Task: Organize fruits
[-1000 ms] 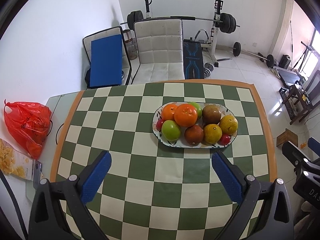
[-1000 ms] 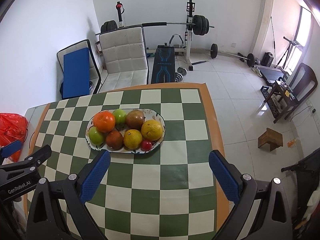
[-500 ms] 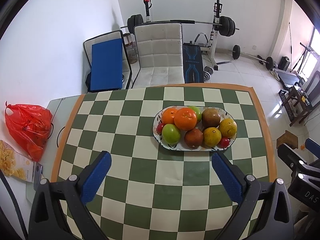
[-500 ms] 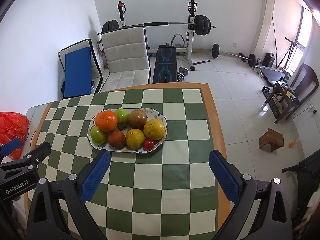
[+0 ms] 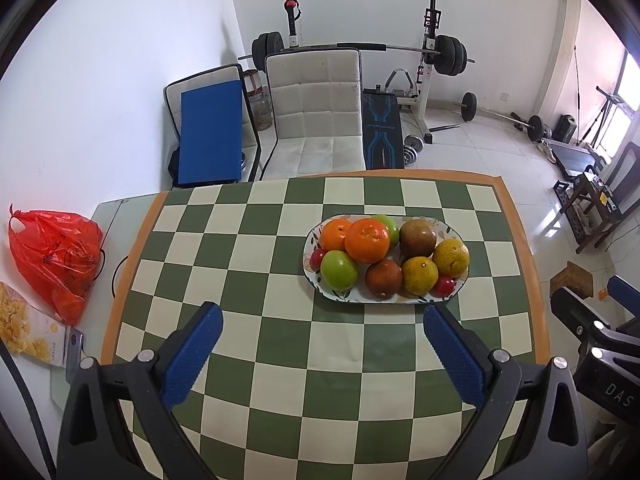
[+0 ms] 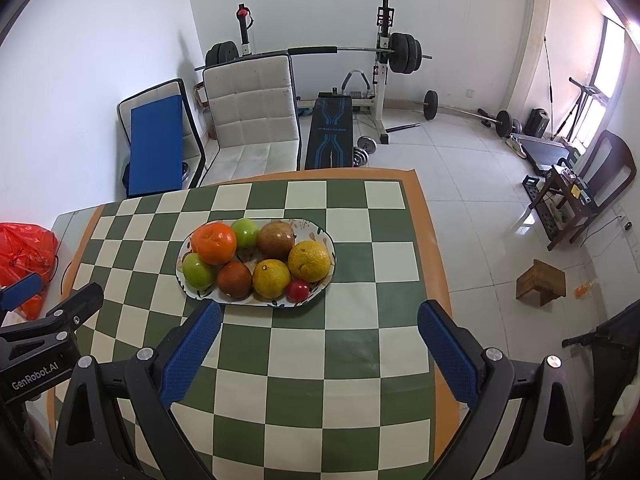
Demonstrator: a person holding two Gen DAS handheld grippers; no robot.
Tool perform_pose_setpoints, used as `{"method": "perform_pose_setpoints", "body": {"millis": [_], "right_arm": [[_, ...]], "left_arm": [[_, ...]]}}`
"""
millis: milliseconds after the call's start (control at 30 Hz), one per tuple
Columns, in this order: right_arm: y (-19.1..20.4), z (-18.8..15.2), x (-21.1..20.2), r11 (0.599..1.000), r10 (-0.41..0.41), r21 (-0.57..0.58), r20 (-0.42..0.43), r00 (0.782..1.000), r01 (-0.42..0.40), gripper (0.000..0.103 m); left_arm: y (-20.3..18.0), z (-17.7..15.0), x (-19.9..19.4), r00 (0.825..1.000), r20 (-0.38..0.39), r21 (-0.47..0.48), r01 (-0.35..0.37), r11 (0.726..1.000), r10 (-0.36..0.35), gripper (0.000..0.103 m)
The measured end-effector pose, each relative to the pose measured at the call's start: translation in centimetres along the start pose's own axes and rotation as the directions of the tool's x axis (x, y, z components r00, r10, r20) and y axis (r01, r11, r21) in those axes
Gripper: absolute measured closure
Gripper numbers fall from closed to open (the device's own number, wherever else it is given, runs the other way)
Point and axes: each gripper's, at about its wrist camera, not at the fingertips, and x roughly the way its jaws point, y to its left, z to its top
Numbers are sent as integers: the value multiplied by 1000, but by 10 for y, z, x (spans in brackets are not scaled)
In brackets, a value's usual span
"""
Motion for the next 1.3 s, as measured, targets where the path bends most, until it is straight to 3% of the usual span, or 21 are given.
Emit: {"method": "perform_pose_setpoints", "body": {"millis": [1300], "right_arm": [[0,4,-13,1000,-3,7,15,1000,3,2]], "left_arm": [[-5,-2,-10,1000,18,15,11,1000,-11,0]]}}
